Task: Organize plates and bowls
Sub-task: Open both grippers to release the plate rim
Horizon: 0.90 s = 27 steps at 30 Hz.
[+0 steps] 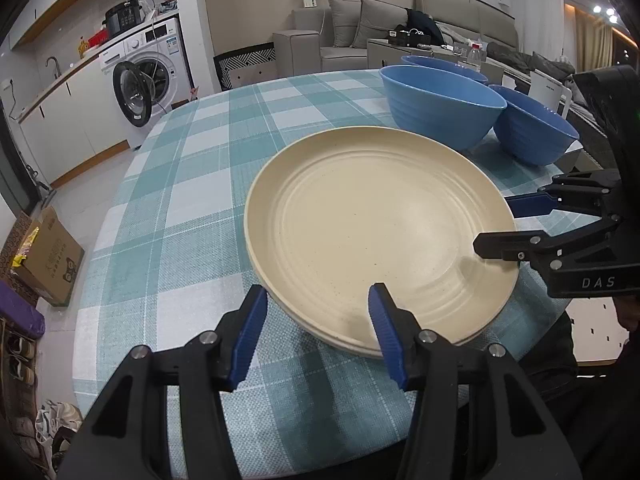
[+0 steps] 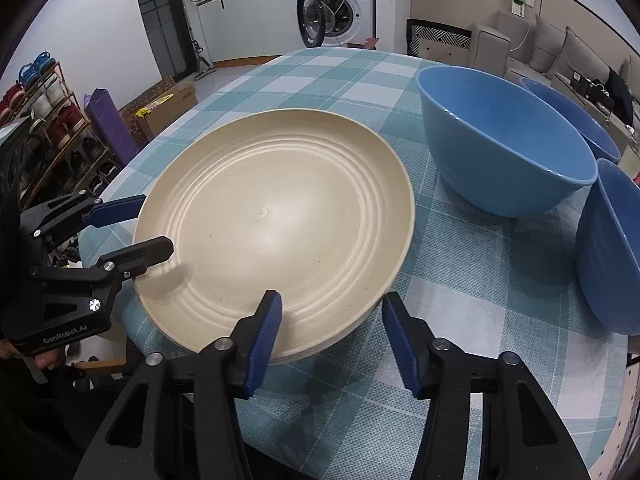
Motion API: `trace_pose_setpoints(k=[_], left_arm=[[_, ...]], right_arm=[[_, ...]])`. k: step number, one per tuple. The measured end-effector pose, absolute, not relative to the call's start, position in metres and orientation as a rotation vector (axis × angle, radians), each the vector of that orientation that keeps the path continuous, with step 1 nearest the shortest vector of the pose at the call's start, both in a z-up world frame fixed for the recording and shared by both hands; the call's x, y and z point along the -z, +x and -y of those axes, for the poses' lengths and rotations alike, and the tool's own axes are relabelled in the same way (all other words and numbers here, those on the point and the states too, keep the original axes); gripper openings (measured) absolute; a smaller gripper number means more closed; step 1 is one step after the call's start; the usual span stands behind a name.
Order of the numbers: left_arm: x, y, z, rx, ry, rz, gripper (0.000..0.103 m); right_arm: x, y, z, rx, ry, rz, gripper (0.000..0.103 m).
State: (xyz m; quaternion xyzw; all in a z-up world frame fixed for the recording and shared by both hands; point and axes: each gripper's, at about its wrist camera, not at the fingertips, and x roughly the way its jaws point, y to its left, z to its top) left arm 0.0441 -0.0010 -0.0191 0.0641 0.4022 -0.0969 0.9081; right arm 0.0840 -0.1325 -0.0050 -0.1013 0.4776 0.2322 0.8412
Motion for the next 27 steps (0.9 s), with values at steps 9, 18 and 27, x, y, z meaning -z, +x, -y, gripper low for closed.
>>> trace_pose_setpoints(k=[9, 18, 27], left_arm=[[0.02, 0.059, -0.001, 0.167, 0.127, -0.827, 0.052], [0.018, 0.093, -0.014, 0.125, 0.101, -0.842, 0.052], [0.018, 0.113, -0.016, 0.119, 0.097, -0.849, 0.052]], right_arm=[[0.004, 0.094, 0.125, -0.467, -0.24, -0.979, 0.05], [0.002, 0.123, 0.109, -0.479, -0.254, -0.975, 0.05], [0.002, 0.143, 0.107, -0.477, -0.248, -0.987, 0.05]])
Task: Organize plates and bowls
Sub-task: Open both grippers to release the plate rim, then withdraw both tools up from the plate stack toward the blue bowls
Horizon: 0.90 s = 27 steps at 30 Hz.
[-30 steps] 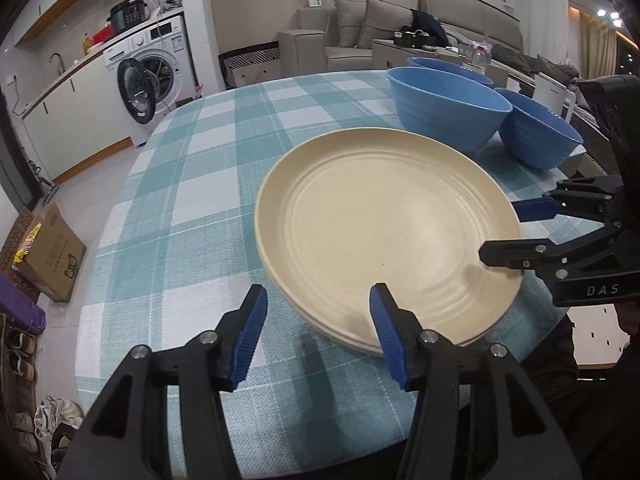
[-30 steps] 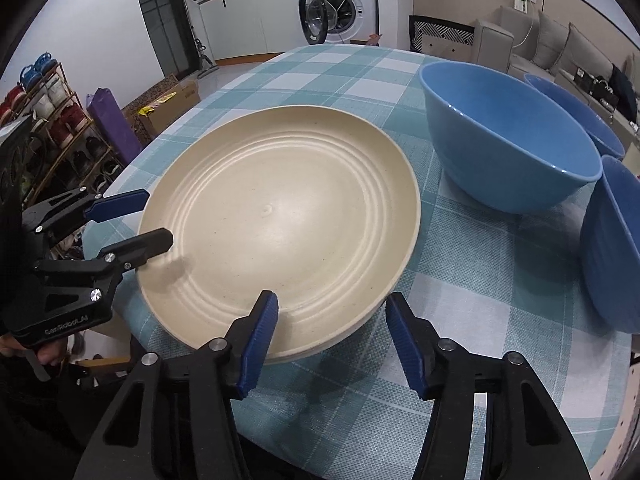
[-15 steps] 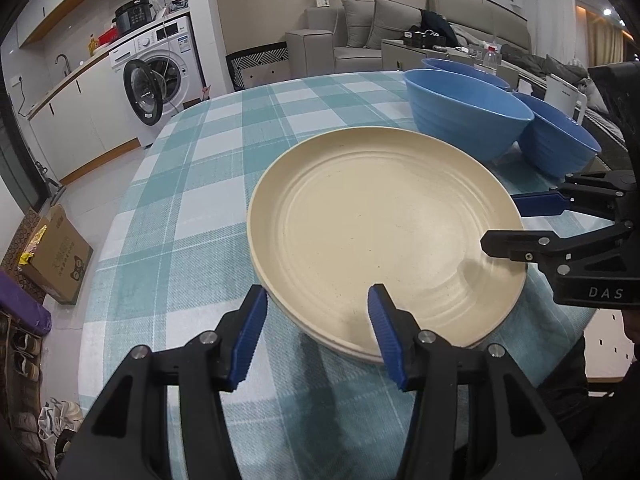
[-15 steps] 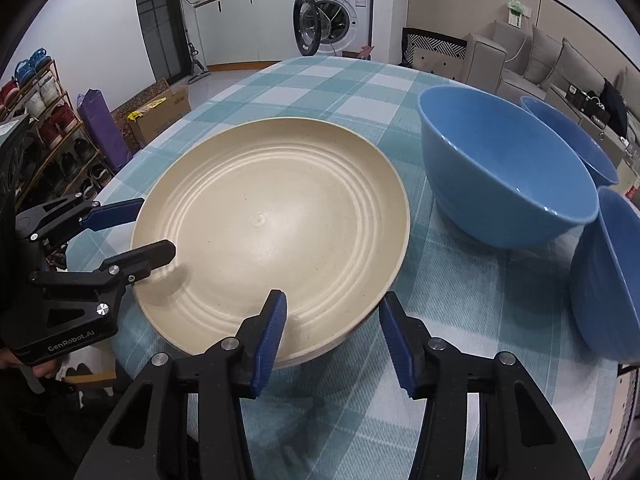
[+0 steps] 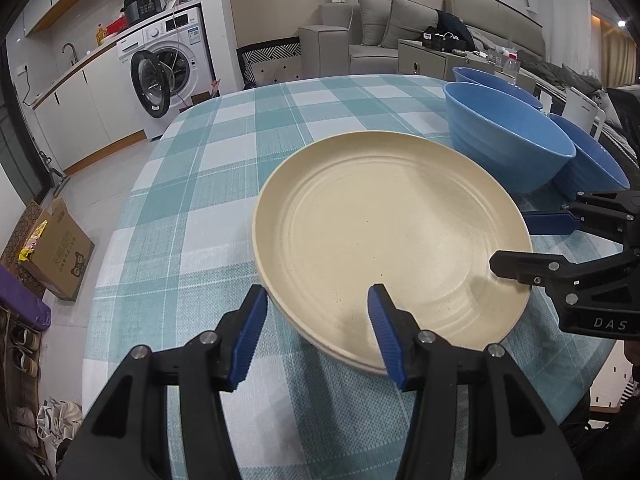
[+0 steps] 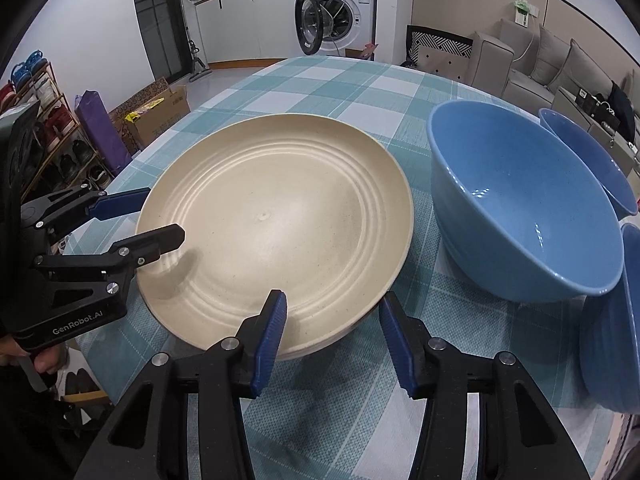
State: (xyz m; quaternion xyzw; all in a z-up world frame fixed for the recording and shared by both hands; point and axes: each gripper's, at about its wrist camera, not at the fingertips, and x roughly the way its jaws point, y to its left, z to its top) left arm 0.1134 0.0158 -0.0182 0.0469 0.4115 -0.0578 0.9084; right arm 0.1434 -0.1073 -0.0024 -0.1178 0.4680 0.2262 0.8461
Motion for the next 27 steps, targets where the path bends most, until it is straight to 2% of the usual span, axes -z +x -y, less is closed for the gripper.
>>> trace_pose_setpoints(k=[14, 16, 17, 20, 22, 25, 27], left_arm=[[0.014, 0.115, -0.028, 0.08, 0.081, -0.854, 0.053], [0.008, 0.114, -0.032, 0.07, 0.075, -0.845, 0.056], [0.004, 0.113, -0.033, 0.066, 0.072, -0.836, 0.059], [-0.007, 0.113, -0.036, 0.044, 0.064, -0.802, 0.086], [-0.018, 0.112, -0.035, 0.048, 0.065, -0.765, 0.087], [-0.03, 0.112, -0.03, 0.062, 0.076, -0.74, 0.087], [-0.037, 0.113, -0.026, 0.059, 0.089, -0.724, 0.098]], right_arm=[[-0.003, 0.148, 0.114, -0.528, -0.253, -1.019, 0.051], [-0.007, 0.147, 0.115, -0.538, -0.257, -1.017, 0.053], [-0.009, 0.147, 0.116, -0.54, -0.256, -1.014, 0.055], [-0.02, 0.147, 0.12, -0.552, -0.244, -0.998, 0.073], [-0.029, 0.146, 0.123, -0.561, -0.232, -0.977, 0.083], [-0.041, 0.146, 0.126, -0.564, -0.22, -0.954, 0.085], [-0.049, 0.146, 0.129, -0.56, -0.217, -0.938, 0.088]])
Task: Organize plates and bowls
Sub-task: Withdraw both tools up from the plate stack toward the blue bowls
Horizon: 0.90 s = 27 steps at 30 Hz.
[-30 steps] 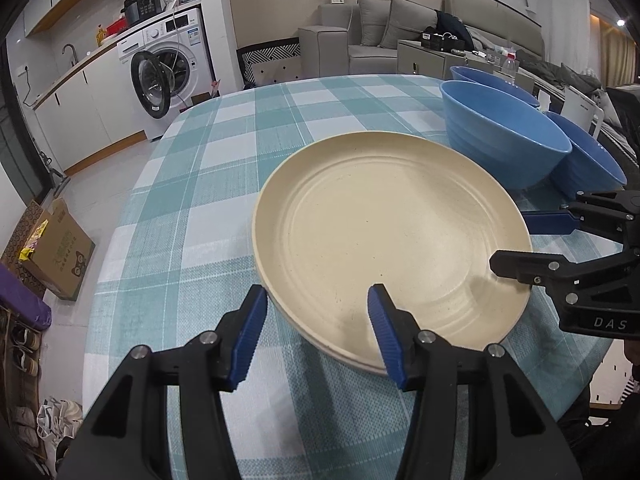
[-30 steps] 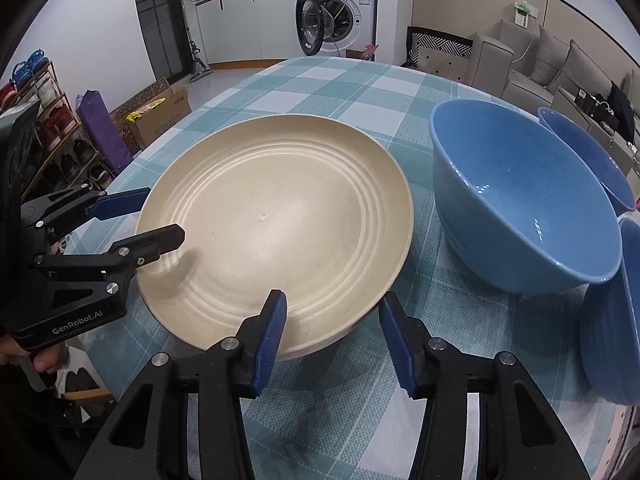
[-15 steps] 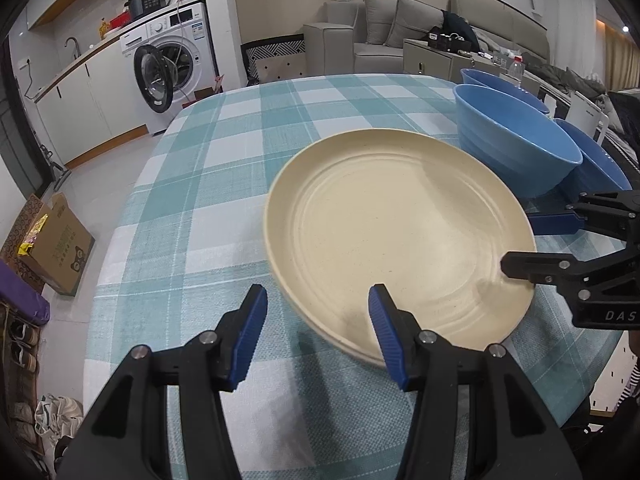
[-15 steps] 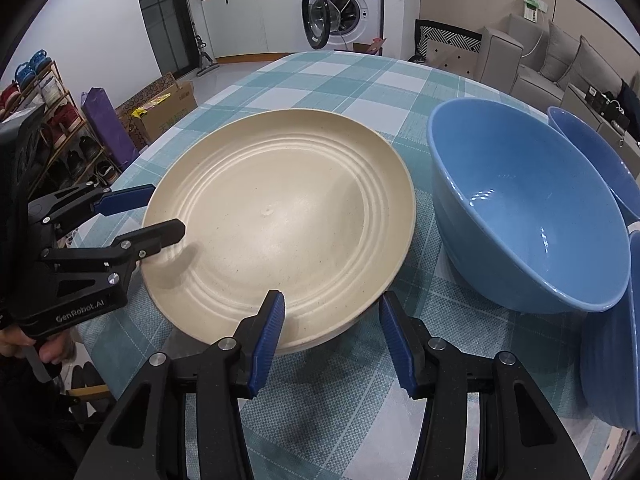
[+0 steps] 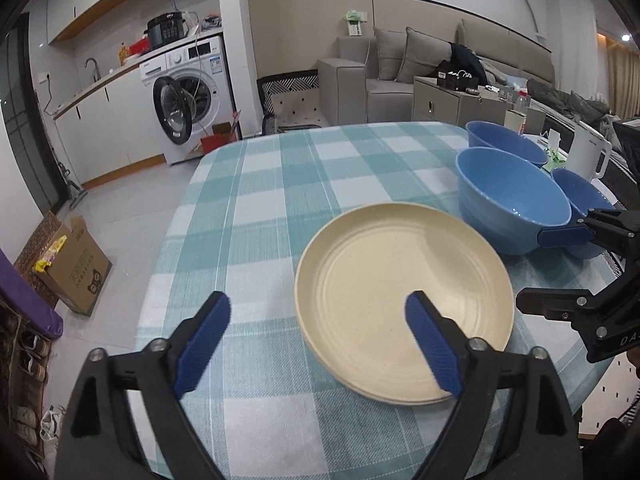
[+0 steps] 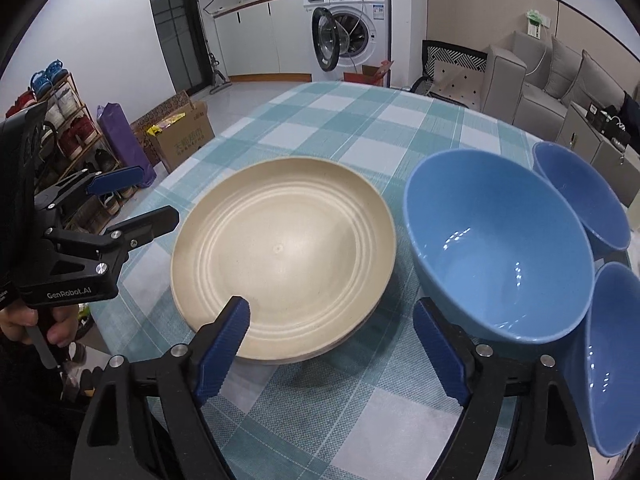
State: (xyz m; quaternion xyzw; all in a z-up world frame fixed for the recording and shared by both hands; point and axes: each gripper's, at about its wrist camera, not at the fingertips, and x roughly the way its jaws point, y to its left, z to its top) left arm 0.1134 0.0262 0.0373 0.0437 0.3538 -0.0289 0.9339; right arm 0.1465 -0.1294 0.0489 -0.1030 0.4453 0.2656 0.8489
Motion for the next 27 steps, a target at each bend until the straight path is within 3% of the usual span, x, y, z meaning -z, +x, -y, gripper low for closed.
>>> trace_pose_setpoints(k=[4, 27], left_arm=[[-0.05, 0.115, -0.019, 0.055, 0.104, -0.683, 0.103], [-0.085, 0.143, 0.051, 0.183, 0.122, -0.635, 0.103]], right_arm=[[-0.064, 0.148, 0.137, -0.55, -0.206, -0.903, 0.1], [-0.127, 0.132, 0.214, -0.454, -0.13, -0.776, 0.102]])
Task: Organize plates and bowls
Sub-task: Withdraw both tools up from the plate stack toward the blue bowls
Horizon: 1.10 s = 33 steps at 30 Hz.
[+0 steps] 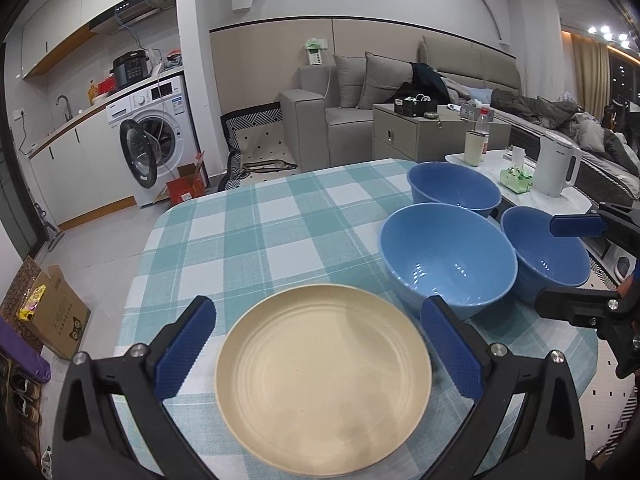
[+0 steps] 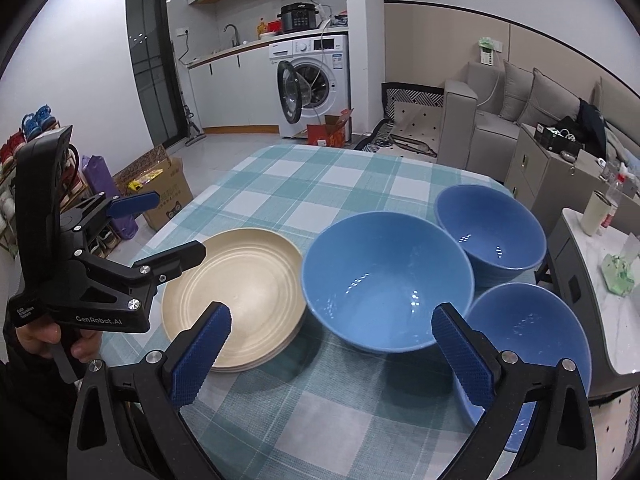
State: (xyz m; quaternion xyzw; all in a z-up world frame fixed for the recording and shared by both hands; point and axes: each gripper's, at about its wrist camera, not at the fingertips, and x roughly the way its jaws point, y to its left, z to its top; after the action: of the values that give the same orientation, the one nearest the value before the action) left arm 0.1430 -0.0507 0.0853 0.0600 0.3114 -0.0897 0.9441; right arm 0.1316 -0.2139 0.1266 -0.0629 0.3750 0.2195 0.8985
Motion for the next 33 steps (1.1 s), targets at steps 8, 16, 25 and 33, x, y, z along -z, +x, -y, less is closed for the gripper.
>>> trace_pose_setpoints(k=[8, 16, 25, 33], left_arm=[[-0.093, 0.153, 0.072, 0.227, 0.122, -0.64, 0.103], [-0.1, 0.159, 0.088, 0.235, 0.143, -0.631, 0.103], [-0.109, 0.165, 0.105, 0.27, 0.151, -0.611, 0.103], [-0.112, 0.172, 0.133, 0.32, 0.17, -0.607, 0.103]], right_arm=[[-0.143, 0.133, 0.242, -0.396, -0.093, -0.755, 0.102], [-0.153, 0.132, 0.265, -0.356, -0.063, -0.736, 0.102], [-0.166, 0.131, 0.293, -0.304, -0.022, -0.704, 0.102], [-0.168, 0.131, 0.328, -0.239, 0.019, -0.712, 0.102]])
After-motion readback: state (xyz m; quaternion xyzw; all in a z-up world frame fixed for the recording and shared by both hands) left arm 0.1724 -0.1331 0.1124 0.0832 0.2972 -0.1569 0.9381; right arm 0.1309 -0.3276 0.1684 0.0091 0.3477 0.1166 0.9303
